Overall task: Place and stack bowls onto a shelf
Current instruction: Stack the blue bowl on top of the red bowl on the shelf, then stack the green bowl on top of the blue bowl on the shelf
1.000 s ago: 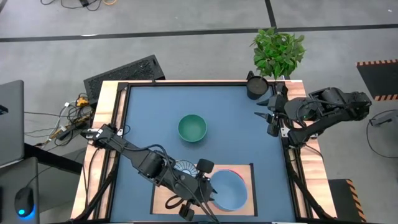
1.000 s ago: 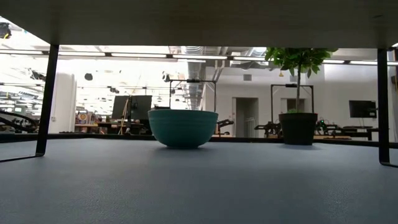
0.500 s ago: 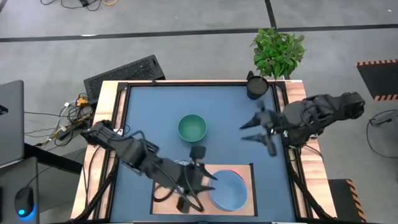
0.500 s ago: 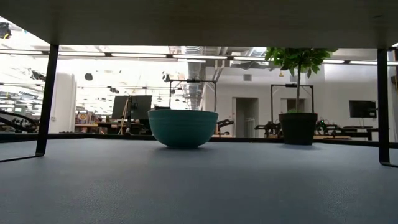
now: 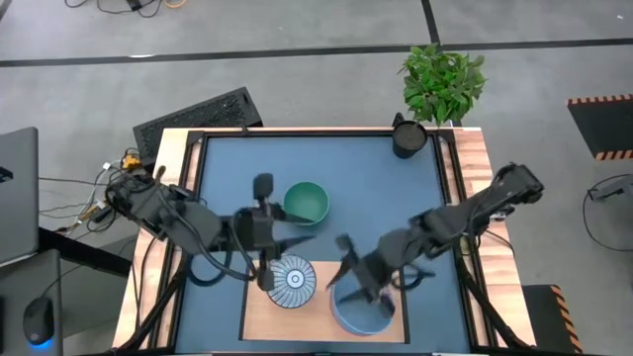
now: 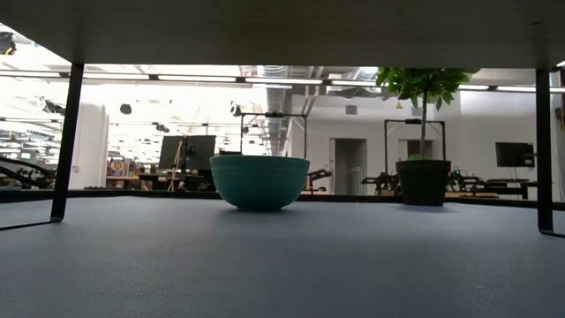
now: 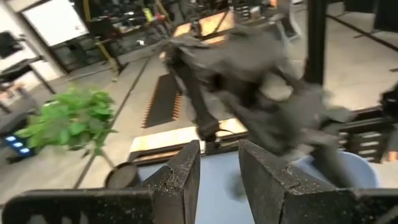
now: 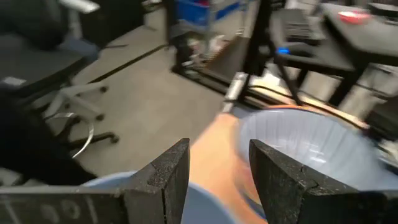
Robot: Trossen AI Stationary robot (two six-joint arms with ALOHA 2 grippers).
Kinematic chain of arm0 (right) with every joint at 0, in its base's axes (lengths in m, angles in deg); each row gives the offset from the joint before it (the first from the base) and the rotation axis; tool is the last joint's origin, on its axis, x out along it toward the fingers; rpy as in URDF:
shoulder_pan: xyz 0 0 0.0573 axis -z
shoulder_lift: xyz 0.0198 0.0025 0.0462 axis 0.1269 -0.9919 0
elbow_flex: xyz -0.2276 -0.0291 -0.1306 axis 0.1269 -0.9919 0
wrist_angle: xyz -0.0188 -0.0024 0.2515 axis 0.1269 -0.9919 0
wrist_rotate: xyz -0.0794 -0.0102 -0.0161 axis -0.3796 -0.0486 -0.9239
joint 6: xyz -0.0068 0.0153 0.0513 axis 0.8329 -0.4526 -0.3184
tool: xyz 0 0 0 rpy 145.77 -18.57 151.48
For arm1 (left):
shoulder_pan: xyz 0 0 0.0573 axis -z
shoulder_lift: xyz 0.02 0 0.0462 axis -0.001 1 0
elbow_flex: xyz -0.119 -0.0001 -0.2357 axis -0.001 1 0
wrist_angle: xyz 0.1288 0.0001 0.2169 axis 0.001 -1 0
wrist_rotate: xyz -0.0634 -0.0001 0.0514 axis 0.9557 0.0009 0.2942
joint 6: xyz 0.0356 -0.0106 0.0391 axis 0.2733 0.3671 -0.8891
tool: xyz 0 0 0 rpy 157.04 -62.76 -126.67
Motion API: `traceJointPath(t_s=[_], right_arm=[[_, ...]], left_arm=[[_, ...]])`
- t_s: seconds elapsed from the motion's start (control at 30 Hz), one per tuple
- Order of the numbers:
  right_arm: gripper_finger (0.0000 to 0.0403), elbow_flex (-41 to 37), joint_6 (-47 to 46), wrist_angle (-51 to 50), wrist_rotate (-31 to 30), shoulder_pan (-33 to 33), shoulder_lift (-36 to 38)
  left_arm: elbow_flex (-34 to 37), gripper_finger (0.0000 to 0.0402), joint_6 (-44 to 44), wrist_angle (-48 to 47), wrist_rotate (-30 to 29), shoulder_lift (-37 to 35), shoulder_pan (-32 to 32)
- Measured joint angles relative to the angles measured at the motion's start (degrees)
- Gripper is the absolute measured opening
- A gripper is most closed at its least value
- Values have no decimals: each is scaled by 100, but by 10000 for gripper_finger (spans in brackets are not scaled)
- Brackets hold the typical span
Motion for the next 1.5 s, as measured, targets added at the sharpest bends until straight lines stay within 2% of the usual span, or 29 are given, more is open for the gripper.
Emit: traceJointPath(t_s=[0.23,0.5,0.63,0.7,0.83,1.0,1.1,1.13,1.2,1.33,1.4,1.5], right_arm=[[191,-2,675,276,159,-345,-590],[191,22,682,295,85,-395,-775],[191,243,792,74,-325,-428,-430],[191,360,942,-250,-724,-441,-152],[191,589,965,-818,-1670,-471,400],[191,673,566,-1366,-2573,-471,1179],[191,678,282,-1738,-2770,-473,1568],[191,678,206,-1816,-2777,-473,1680],[191,675,131,-2021,-2790,-473,1880],[191,674,-49,-2231,-2874,-470,2198],[191,673,-122,-2344,-2991,-466,2309],[191,673,-183,-2519,-3334,-466,2419]], left_arm=[[0,97,109,-58,-205,-50,0],[2,97,404,-39,-194,-50,0],[2,97,552,66,-589,-50,1],[2,97,614,28,-845,-50,-16],[7,97,1180,-655,-1772,-120,-195],[-4,97,3243,-2820,-1063,-386,-1008],[6,97,4092,-4219,-895,-358,-1548],[36,97,4197,-4397,-852,-349,-1727],[297,97,3899,-4141,-584,-427,-2130],[983,97,3179,-3801,615,-692,-2894],[1473,97,2942,-3759,1052,-866,-3207],[2410,97,2665,-3136,1548,-1330,-3587]])
